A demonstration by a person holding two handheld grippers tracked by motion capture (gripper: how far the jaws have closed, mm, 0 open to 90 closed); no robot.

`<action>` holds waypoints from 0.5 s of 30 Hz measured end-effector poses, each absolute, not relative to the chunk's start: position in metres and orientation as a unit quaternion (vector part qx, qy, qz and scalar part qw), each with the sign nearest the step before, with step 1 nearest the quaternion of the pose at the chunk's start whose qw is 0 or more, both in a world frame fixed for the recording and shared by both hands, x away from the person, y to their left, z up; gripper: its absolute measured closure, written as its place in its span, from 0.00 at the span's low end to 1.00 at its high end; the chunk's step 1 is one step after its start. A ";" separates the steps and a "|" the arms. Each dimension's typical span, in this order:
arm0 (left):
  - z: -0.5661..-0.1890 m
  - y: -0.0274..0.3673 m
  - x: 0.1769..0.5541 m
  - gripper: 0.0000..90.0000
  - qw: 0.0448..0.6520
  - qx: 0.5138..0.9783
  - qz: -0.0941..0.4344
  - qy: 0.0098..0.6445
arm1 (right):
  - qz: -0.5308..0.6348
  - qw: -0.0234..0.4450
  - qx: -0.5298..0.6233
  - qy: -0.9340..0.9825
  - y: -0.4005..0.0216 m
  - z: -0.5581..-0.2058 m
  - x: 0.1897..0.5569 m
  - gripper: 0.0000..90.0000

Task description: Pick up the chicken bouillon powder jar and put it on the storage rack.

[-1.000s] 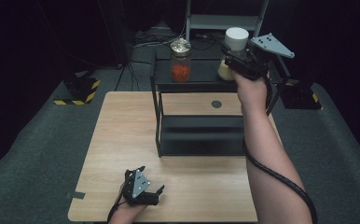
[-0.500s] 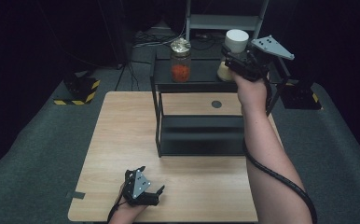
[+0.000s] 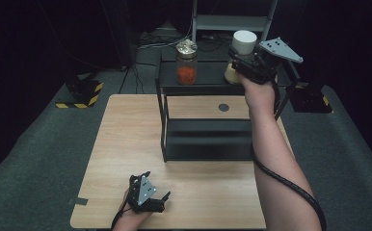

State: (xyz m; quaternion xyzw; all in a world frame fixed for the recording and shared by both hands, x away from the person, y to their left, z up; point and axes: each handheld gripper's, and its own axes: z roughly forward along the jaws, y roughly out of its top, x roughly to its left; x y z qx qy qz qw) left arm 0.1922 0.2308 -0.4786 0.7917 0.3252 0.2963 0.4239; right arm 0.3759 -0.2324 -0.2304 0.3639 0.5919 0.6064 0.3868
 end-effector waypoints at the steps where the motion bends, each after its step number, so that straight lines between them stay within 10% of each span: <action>1: -0.478 0.231 0.192 0.01 0.424 0.791 0.296 0.326 | 0.606 0.387 0.365 0.592 -0.233 -0.230 0.375 0.35; 15: -0.478 0.230 0.192 0.01 0.421 0.793 0.298 0.323 | 0.604 0.382 0.375 0.591 -0.231 -0.228 0.371 0.08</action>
